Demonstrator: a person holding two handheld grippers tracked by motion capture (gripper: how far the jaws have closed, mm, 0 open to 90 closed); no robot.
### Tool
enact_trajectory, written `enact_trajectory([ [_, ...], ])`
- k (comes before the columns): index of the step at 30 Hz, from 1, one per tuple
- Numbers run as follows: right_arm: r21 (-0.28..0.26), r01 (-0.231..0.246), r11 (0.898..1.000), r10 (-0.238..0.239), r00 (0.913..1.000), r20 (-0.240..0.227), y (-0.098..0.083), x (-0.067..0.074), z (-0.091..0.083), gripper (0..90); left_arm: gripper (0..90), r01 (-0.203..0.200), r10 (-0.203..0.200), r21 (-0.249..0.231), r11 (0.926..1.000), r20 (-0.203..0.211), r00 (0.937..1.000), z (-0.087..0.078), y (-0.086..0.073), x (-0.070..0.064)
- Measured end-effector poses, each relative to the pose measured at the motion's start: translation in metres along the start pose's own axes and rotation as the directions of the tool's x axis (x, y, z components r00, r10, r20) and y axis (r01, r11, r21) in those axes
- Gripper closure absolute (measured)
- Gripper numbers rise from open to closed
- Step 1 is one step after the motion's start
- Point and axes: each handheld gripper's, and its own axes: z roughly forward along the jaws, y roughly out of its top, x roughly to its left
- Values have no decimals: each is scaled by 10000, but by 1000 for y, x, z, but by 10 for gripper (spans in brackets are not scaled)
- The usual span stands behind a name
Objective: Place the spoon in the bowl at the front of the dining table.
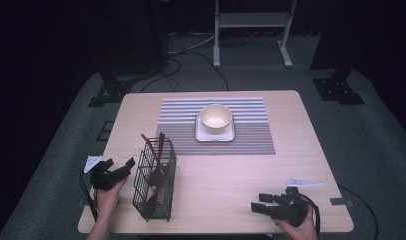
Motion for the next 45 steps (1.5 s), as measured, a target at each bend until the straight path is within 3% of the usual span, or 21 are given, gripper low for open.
enact_trajectory([
  [13,431,497,9978,-484,9983,-311,21,15,18,227,22,-45,45,12,10000,16,10000,0,0,0],
  [26,692,718,9950,-660,9944,-826,48,34,28,227,23,-29,29,14,10000,0,10000,0,0,0],
  [45,1125,1496,9823,-1335,9812,-1397,86,69,56,227,22,-68,68,42,10000,10,10000,0,0,0],
])
